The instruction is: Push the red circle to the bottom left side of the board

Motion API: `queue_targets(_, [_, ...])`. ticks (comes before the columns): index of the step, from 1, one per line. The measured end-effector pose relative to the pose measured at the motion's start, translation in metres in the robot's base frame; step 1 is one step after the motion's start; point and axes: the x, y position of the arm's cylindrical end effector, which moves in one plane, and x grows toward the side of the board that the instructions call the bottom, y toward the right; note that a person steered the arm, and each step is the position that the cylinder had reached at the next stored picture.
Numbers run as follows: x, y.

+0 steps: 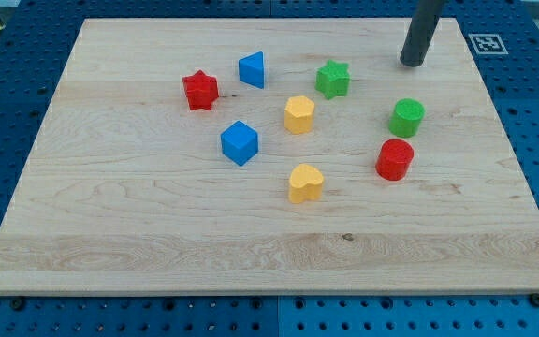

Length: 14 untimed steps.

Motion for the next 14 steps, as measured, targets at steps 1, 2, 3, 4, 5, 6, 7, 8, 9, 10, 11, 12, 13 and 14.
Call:
queue_targets(1, [0.0, 0.0])
queue_targets(2, [-0.003, 0.0])
queue_targets(3, [-0.007, 0.0])
queue_targets(4, [-0.012, 0.0])
queue_targets(5, [-0.017, 0.002])
queue_targets(6, [-0.02, 0.003])
queue_targets(7, [-0.021, 0.004])
queue_targets(8, [-0.021, 0.004])
queue_targets(9, [-0.016, 0.004])
queue_targets(10, [-0.009, 0.004])
queue_targets(11, [-0.003, 0.004])
queue_targets(12, [0.038, 0.007])
queue_targets(13, [0.084, 0.022])
queue_targets(14, [0.13, 0.01])
